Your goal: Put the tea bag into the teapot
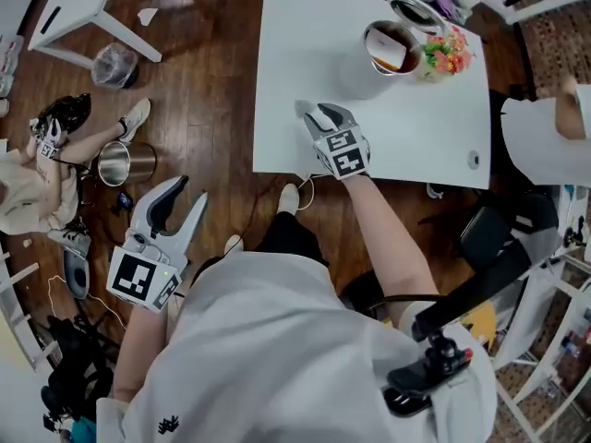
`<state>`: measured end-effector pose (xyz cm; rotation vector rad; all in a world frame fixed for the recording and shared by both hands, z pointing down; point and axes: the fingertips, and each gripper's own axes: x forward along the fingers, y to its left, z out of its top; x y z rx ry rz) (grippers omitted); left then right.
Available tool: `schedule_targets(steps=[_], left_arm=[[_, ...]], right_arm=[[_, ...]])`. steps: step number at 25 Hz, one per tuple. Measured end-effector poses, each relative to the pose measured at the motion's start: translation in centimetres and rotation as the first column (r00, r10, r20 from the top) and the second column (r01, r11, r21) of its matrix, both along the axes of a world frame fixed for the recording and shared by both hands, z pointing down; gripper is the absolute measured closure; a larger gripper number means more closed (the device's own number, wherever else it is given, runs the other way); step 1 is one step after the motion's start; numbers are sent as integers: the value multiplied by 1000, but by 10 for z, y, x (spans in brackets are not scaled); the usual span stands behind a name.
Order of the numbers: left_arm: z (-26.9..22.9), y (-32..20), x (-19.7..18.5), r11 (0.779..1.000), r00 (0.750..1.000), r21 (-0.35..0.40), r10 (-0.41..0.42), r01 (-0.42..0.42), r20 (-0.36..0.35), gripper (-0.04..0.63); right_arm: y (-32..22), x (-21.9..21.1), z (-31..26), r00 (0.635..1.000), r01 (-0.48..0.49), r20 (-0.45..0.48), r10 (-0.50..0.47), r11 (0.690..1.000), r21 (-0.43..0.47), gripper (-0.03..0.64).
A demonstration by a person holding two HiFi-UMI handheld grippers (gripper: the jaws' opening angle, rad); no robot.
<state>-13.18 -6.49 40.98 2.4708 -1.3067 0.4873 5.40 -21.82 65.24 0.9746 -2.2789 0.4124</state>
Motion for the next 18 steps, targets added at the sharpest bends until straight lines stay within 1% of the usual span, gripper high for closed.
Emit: schedule_targets(steps=[2,7,11,13,15,18], left_arm=[[3,-6,-2,1000,1000,-8,-26,26,7,477],[8,-14,-1,998,998,-19,-55,56,23,477],[10,-22,0,998,997,-18,-68,68,25,477],[11,-24,3,998,998,-15,-65,66,25,477],[12,-28,7,998,998,-13,-60,61,20,477],[9,-32,13,999,999,-10,-41,41,7,477]], right_arm=[[-10,-5,16,1000,18,-19,-18,1000,-21,485],[-22,-12,45,998,44,-40,-47,997,-58,492],[-24,-8,52,997,49,-50,-52,997,-60,567],[-24,-4,50,998,49,-47,-52,998,-50,600],[-21,-2,41,998,56,-36,-58,998,-35,603],[-13,3,10,998,58,-8,-58,998,-4,603]])
